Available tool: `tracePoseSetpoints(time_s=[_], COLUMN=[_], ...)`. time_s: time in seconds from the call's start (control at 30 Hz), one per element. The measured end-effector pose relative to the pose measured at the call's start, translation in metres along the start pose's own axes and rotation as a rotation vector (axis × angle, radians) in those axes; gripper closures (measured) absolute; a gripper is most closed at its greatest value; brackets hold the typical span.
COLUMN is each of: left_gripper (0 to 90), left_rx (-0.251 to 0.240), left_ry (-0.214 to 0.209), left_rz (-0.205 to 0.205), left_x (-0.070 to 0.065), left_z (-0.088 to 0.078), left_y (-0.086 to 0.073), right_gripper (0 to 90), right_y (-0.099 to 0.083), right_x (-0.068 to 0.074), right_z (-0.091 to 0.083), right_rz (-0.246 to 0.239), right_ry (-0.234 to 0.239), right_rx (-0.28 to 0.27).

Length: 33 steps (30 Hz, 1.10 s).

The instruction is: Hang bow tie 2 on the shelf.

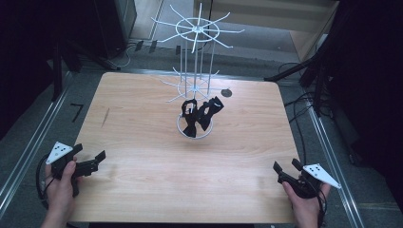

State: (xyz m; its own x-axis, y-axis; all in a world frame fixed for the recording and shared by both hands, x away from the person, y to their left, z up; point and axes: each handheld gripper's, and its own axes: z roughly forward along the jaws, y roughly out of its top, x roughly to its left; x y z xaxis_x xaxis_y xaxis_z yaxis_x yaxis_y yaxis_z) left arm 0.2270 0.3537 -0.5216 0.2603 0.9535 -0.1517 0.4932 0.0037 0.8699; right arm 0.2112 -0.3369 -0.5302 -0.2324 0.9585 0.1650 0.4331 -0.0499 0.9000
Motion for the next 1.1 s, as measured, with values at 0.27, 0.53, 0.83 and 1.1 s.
tracePoseSetpoints(time_s=[0.27, 0.53, 0.83, 1.1], left_gripper=[1.6, 1.6, 1.6, 1.6], left_rx=[0.000, -0.001, -0.002, -0.003], left_ry=[0.000, 0.000, 0.001, 0.001], left_rz=[0.000, -0.003, -0.002, -0.002], left_x=[0.000, 0.001, 0.001, 0.000], left_z=[0.000, 0.000, 0.000, 0.000], left_y=[0.000, 0.000, 0.000, 0.000], right_gripper=[22.5, 23.6, 25.7, 26.1], right_y=[-0.005, -0.012, -0.017, -0.021], right_x=[-0.015, -0.030, -0.040, -0.040], right_z=[-0.008, -0.012, -0.015, -0.012], right_rz=[0.028, 0.062, 0.089, 0.072], right_ry=[-0.031, -0.046, -0.057, -0.064], right_rx=[-0.005, 0.000, 0.013, 0.039])
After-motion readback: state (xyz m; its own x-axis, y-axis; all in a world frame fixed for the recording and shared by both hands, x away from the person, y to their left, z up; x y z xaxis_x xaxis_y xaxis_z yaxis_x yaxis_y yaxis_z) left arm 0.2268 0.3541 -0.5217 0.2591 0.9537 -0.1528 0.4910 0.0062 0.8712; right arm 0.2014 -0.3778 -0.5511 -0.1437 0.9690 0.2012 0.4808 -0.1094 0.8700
